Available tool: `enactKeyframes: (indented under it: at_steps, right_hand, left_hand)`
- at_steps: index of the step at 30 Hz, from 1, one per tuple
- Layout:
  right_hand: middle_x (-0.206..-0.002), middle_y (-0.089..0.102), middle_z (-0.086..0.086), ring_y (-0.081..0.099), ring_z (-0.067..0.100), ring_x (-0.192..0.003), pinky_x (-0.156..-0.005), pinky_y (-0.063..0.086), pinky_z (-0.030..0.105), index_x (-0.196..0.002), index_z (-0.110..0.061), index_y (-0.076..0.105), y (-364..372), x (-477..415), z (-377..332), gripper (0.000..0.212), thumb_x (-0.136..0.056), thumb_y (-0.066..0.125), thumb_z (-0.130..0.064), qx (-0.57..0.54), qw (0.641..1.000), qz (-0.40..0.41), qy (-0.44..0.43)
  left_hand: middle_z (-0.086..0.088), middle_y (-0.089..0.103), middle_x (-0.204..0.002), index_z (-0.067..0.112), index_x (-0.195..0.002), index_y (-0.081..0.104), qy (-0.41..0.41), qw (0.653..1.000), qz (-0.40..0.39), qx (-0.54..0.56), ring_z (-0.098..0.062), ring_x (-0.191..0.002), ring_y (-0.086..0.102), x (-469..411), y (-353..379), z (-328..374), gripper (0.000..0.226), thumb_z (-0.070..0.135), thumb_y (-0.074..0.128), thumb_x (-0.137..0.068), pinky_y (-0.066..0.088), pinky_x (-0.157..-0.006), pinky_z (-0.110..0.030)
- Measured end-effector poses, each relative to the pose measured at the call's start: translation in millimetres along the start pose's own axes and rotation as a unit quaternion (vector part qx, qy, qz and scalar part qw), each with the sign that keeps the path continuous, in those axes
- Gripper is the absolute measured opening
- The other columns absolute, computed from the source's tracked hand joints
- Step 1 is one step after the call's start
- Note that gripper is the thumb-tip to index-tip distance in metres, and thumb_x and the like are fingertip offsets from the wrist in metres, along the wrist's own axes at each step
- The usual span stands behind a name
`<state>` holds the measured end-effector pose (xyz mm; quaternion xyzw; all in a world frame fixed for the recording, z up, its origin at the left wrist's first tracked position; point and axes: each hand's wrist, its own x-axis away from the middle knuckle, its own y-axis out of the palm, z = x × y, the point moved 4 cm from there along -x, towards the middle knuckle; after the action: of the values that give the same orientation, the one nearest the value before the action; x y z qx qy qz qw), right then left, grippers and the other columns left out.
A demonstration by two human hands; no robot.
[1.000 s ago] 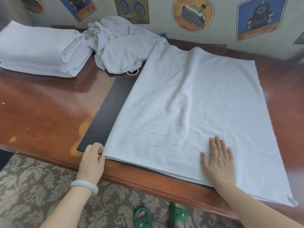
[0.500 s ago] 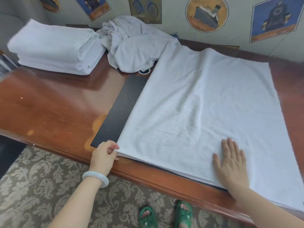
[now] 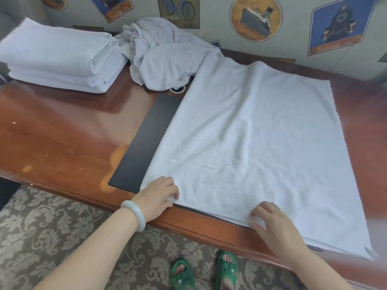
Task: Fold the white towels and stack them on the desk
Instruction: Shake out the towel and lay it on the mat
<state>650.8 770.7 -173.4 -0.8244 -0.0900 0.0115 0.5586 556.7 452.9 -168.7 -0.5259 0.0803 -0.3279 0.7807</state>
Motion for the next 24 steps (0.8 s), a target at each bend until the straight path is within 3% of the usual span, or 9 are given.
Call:
enactKeyframes:
  at_steps: [5,8,12,17,19,21,24]
  right_hand:
    - [-0.083,0.058,-0.009,0.057,0.016,-0.072,-0.06,0.044,0.023,-0.079,-0.021,0.066,0.4,3.4,-2.8,0.021,-0.075,0.081,-0.006,0.05,0.997,0.023,-0.056]
    - [-0.076,0.054,-0.004,0.053,0.02,-0.064,-0.054,0.044,0.028,-0.072,-0.015,0.06,-1.3,2.4,-7.5,0.024,-0.074,0.08,-0.003,0.086,0.993,0.046,-0.071]
    - [-0.072,0.049,-0.004,0.049,0.018,-0.063,-0.057,0.043,0.027,-0.071,-0.014,0.055,-16.5,8.2,-20.2,0.017,-0.087,0.061,-0.009,0.069,0.989,0.096,-0.085]
    - [-0.077,0.044,-0.007,0.045,0.016,-0.067,-0.058,0.044,0.028,-0.073,-0.02,0.051,16.5,26.9,-20.2,0.032,-0.073,0.078,-0.002,0.106,0.989,0.017,-0.1]
    - [-0.077,0.048,-0.007,0.05,0.015,-0.067,-0.058,0.044,0.024,-0.073,-0.019,0.056,14.1,23.9,-22.3,0.03,-0.073,0.082,-0.004,0.084,0.993,0.035,-0.072]
    - [-0.081,0.059,-0.003,0.06,0.02,-0.071,-0.063,0.045,0.022,-0.076,-0.014,0.064,3.9,16.0,-30.4,0.026,-0.068,0.083,0.002,0.068,0.992,0.088,-0.053]
    - [-0.117,0.066,0.008,0.06,0.028,-0.107,-0.093,0.038,0.027,-0.11,-0.007,0.067,5.5,-13.1,-32.7,0.031,-0.081,0.071,0.003,0.035,0.993,0.113,0.0]
  left_hand:
    - [0.009,0.05,-0.1,0.019,-0.099,0.067,0.005,1.0,-0.009,0.006,-0.004,-0.096,0.043,-3.7,-2.0,-4.9,0.014,0.022,0.054,-0.1,0.033,-0.08,-0.013]
    - [0.011,0.054,-0.098,0.02,-0.098,0.068,-0.011,0.999,-0.025,0.028,-0.004,-0.096,0.049,-2.8,-6.0,-4.3,0.015,0.02,0.053,-0.1,0.04,-0.085,-0.02]
    - [0.014,0.052,-0.091,0.017,-0.092,0.067,-0.035,0.996,0.013,0.08,0.001,-0.088,0.049,3.6,-17.2,-12.1,0.015,0.014,0.054,-0.099,0.04,-0.078,-0.016]
    - [0.007,0.048,-0.092,0.021,-0.087,0.06,-0.063,0.997,-0.016,0.048,-0.005,-0.084,0.044,12.5,-2.1,-20.1,0.019,0.013,0.049,-0.101,0.036,-0.076,-0.02]
    - [0.005,0.047,-0.093,0.022,-0.088,0.061,-0.104,0.991,0.042,0.066,-0.008,-0.088,0.045,15.6,-5.0,-26.1,0.016,0.013,0.054,-0.098,0.038,-0.082,-0.026]
    - [0.0,0.048,-0.104,0.017,-0.103,0.063,-0.187,0.972,0.13,0.048,-0.018,-0.102,0.044,20.9,-12.0,-38.7,0.009,0.014,0.059,-0.095,0.04,-0.092,-0.034]
    - [-0.009,0.044,-0.125,0.012,-0.129,0.05,-0.348,0.914,0.182,0.099,-0.028,-0.116,0.043,27.0,-19.9,-56.1,0.038,0.021,0.063,-0.094,0.04,-0.1,-0.041]
